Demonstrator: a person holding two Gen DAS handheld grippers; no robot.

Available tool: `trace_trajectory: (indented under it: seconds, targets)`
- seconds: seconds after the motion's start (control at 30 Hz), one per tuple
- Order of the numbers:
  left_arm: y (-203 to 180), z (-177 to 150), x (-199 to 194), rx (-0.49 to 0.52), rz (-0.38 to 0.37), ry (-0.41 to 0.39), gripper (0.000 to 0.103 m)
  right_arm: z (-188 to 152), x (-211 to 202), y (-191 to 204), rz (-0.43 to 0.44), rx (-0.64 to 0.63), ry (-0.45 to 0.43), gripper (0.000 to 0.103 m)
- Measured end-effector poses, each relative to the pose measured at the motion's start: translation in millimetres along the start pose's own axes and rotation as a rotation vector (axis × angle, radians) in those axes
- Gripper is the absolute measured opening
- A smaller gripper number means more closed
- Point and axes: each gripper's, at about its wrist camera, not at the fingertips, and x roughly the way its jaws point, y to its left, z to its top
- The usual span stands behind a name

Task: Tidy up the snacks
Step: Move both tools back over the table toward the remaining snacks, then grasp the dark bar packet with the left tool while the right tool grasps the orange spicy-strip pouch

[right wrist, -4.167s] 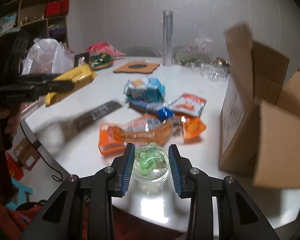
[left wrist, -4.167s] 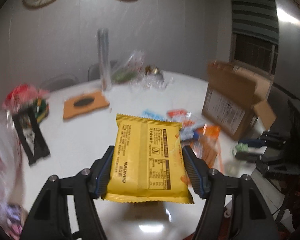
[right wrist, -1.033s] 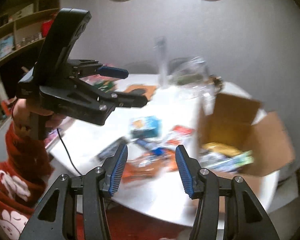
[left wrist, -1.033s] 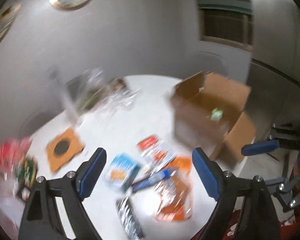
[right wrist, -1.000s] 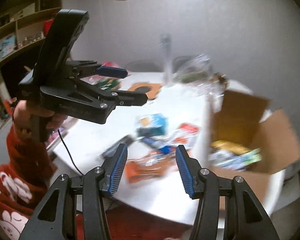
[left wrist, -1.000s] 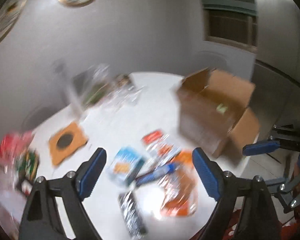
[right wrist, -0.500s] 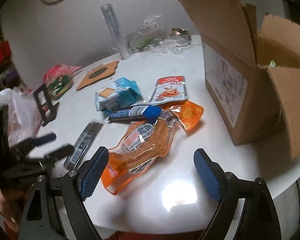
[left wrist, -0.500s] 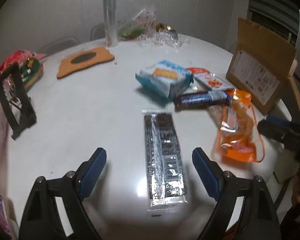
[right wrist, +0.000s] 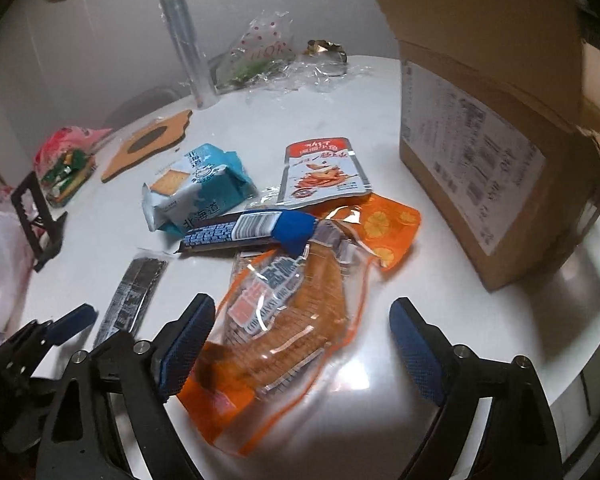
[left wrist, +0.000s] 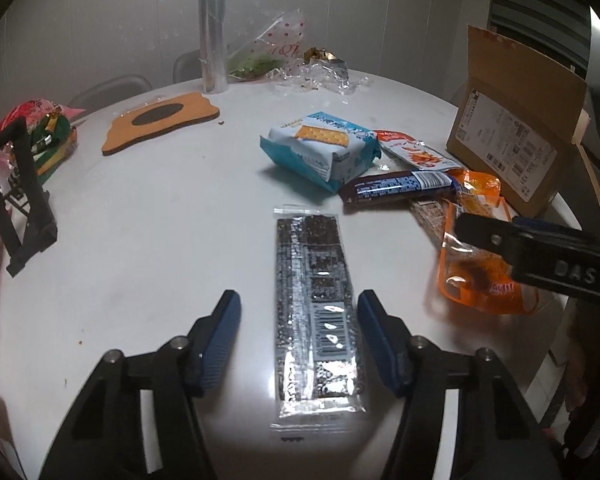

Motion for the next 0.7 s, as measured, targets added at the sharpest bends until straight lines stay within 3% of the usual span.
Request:
trace_trajectory:
  seconds: [0.3,0.7]
  targets:
    - [6.6,-4.2,-3.8,-0.016,0.006,-0.021,0.058,3.0,13.7,16.1,-0.123,-0.084,-0.004,0.095]
    - [4.3,-3.2,-2.3,0.000,0.009,-0.016,0.058,-25.6,-18.0,-35.5,-0.078,-0.149,-0.035,0.095]
